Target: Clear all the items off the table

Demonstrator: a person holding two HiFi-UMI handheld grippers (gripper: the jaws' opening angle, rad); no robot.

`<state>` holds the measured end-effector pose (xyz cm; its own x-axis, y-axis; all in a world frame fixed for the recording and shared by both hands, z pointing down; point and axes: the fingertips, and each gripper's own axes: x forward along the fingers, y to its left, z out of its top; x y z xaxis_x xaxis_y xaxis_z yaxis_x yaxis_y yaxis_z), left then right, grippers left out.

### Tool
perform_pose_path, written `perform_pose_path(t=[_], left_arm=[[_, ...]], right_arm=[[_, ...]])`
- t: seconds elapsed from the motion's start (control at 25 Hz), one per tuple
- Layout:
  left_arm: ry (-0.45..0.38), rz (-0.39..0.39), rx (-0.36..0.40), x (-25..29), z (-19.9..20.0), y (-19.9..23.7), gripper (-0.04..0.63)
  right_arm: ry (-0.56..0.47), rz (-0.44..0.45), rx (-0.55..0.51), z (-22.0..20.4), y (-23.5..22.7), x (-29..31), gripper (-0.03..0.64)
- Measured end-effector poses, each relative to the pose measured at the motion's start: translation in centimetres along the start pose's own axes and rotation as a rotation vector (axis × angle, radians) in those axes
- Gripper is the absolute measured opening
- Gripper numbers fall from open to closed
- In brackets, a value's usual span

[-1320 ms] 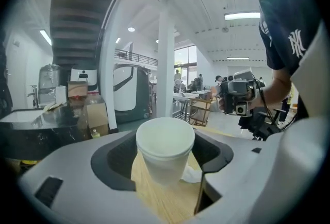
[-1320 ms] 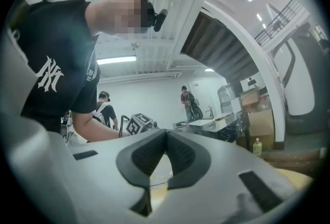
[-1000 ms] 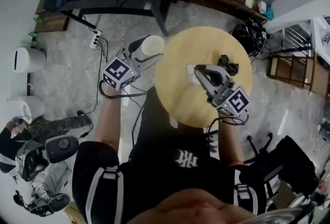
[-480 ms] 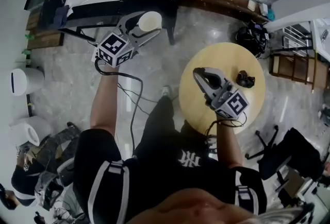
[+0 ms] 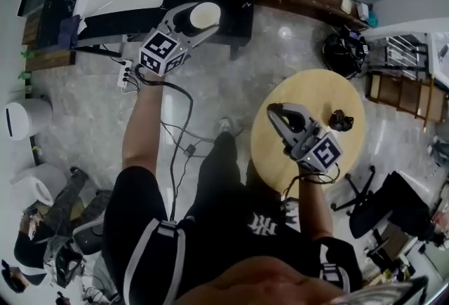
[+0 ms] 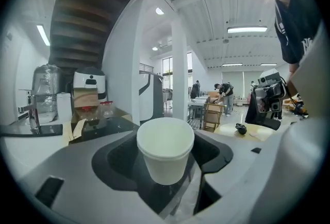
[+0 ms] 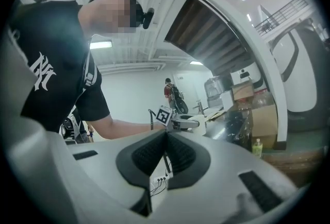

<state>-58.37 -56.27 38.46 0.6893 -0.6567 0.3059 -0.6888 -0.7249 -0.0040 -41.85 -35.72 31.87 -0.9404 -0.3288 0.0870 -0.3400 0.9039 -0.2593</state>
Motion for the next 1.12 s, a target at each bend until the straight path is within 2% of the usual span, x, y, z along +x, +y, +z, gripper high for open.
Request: perform_pose_path(t=[0.32, 0.56, 0.72, 0.84, 0.96, 1.12], left_arm=[[0.032, -0.001, 0.021, 2.1, -3.1, 1.3, 0.33], [-0.008, 0.013, -0.003, 1.9, -3.1, 1.7, 0.336], [-0.028, -0.011, -0.034, 2.3, -3.5, 1.3, 0.348], [-0.008, -0.006, -0.009, 2.4, -4.0, 1.2, 0.348], [-0.061, 0.029, -0.019, 1.5, -3.4, 1.9, 0.412], [-0.107, 0.068, -0.085, -1.2, -3.0, 2.6, 0.436]], right_arm=[[0.045, -0.007, -0.01, -1.8, -3.0, 3.5, 0.003], [0.024, 0.005, -0.031, -1.7, -5.3, 7.5, 0.003], [0.01, 0.021, -0.033, -1.4, -5.3, 8.6, 0.003], [0.003, 0.026, -0.01, -1.8, -4.6, 8.1, 0.003], [0.013, 0.023, 0.023, -2.9, -4.0, 7.0, 0.003], [0.041, 0.006, 0.037, -3.7, -3.5, 5.5, 0.003]])
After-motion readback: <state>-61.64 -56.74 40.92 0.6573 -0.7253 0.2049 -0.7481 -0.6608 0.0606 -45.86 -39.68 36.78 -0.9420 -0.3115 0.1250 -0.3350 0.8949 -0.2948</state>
